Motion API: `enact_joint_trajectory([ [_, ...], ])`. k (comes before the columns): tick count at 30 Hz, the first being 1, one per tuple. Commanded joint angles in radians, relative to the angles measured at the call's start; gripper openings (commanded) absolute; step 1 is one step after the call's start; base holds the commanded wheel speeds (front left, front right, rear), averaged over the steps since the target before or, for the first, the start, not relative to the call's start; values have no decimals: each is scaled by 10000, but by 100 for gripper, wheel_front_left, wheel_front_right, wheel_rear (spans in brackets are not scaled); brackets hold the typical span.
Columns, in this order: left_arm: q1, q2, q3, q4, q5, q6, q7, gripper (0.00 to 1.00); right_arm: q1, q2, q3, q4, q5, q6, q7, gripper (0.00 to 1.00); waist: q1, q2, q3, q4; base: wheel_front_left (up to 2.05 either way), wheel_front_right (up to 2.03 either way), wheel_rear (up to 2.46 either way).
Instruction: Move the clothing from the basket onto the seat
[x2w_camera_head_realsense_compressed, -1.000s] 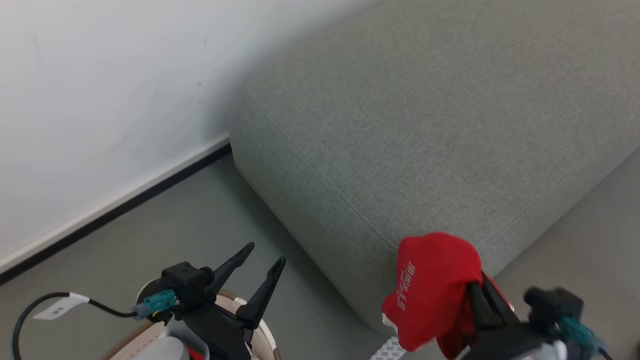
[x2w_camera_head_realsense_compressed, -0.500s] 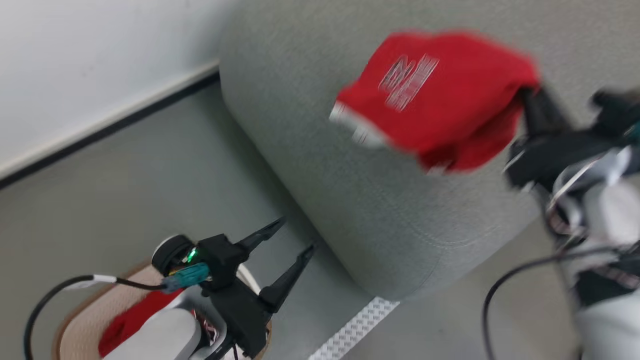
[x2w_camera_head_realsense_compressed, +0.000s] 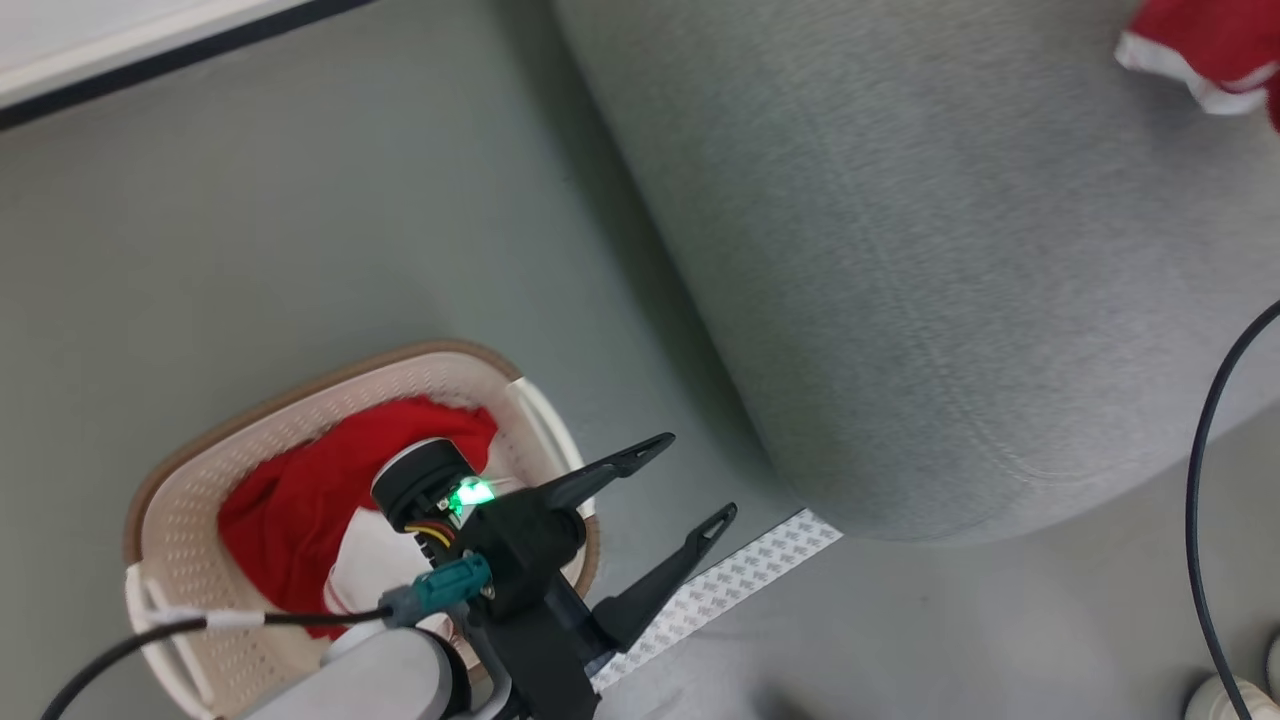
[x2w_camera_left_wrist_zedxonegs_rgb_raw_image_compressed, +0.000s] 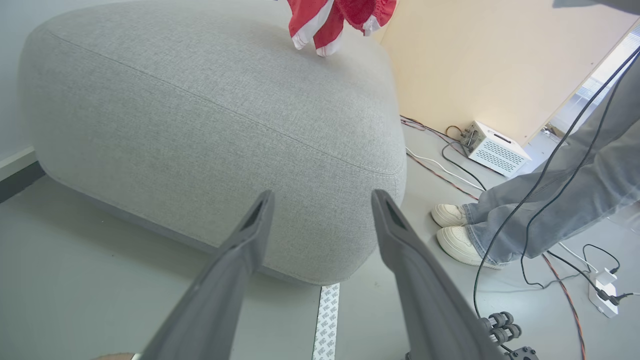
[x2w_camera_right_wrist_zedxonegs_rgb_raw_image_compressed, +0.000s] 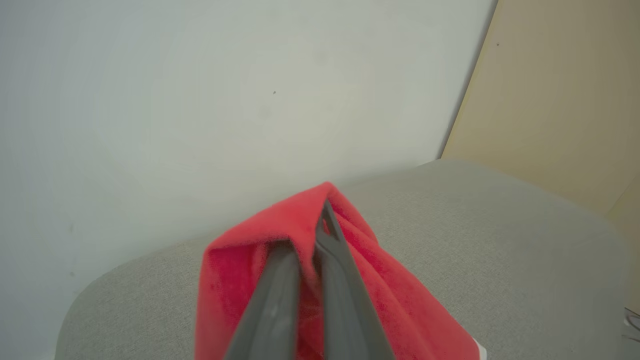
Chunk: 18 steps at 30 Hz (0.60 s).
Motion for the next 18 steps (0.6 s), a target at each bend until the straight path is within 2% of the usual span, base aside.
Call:
enact_joint_trajectory([
  [1, 220, 116, -38, -208, 129, 70, -46, 100, -204, -2, -180, 265, -175, 4, -82, 0, -3, -3, 756, 773, 0, 0, 0],
  [4, 234, 178, -92, -593, 287, 168, -51, 100, -606, -209, -749, 775, -508, 3, -335, 0, -3, -3, 967, 905, 0, 0, 0],
  [8, 227, 293, -55, -778, 440, 257, -151, 100, -576, -198, -979, 1317, -912, 3, -422, 0, -3, -3, 1222, 982, 0, 0, 0],
  [9, 233, 353, 5, -814, 465, 299, -214, 100, -498, -178, -987, 1476, -1010, 3, -489, 11, -3, -3, 1309, 995, 0, 0, 0],
  [10, 230, 415, 32, -859, 462, 295, -246, 100, -383, -148, -1028, 1643, -1105, 3, -565, 33, -3, -3, 1382, 1015, 0, 0, 0],
  [11, 235, 459, 54, -885, 471, 292, -320, 100, -280, -70, -1082, 1838, -1166, 3, -641, 62, -3, -3, 1416, 1029, 0, 0, 0],
  [12, 266, 498, 66, -906, 465, 274, -361, 100, -144, -3, -1181, 1998, -1243, 3, -754, 100, -3, -3, 1418, 1049, 0, 0, 0],
  [15, 402, 570, 119, -856, 393, 309, -524, 100, 189, 175, -1297, 2265, -1559, 3, -1121, 100, -3, -3, 1332, 1075, 0, 0, 0],
  [18, 402, 565, 275, -737, 219, 340, -775, 100, 601, 292, -490, 2292, -2243, 3, -1320, 100, -3, -3, 1159, 1055, 0, 0, 0],
])
